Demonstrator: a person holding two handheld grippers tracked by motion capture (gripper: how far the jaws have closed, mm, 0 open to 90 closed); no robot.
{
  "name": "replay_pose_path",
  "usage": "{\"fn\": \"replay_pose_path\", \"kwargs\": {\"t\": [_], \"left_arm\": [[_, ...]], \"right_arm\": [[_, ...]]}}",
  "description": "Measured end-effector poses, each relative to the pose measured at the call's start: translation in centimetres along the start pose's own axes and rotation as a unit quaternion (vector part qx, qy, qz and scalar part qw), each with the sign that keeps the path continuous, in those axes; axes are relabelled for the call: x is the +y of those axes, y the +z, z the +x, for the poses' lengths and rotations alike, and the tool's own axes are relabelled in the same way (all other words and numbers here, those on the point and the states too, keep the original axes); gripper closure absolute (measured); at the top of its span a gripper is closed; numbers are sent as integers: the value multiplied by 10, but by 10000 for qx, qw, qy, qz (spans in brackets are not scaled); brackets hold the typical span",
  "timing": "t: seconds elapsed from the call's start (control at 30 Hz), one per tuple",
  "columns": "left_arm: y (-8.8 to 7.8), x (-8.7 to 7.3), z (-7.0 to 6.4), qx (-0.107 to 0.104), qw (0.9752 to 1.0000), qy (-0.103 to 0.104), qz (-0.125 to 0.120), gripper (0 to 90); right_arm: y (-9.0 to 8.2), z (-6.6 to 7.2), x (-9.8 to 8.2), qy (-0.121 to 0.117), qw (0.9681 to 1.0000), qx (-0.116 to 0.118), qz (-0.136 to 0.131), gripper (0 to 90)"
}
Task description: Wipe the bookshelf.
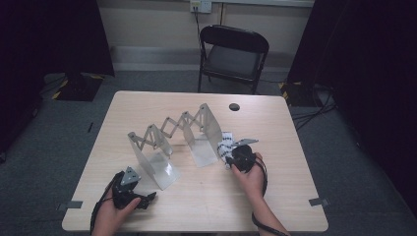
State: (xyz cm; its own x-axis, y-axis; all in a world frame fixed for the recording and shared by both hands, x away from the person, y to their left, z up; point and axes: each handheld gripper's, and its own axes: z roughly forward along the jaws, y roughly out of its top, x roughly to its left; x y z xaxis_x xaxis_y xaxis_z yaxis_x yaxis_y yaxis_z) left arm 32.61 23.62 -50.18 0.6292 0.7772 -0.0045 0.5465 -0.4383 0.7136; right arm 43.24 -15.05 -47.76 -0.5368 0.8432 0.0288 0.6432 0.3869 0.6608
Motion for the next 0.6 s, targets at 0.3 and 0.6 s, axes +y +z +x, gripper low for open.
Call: {"fn": "replay_pose_path", "kwargs": {"t": [0.3, 0.6], "left_arm": [[0, 0, 0, 0, 10000, 1, 1, 0], [0, 0, 0, 13, 10000, -1, -13, 1]], "right_arm": [[4, 12, 3, -84, 9999, 120, -42, 765], [-20, 2, 16, 104, 9997, -70, -228, 773]]}}
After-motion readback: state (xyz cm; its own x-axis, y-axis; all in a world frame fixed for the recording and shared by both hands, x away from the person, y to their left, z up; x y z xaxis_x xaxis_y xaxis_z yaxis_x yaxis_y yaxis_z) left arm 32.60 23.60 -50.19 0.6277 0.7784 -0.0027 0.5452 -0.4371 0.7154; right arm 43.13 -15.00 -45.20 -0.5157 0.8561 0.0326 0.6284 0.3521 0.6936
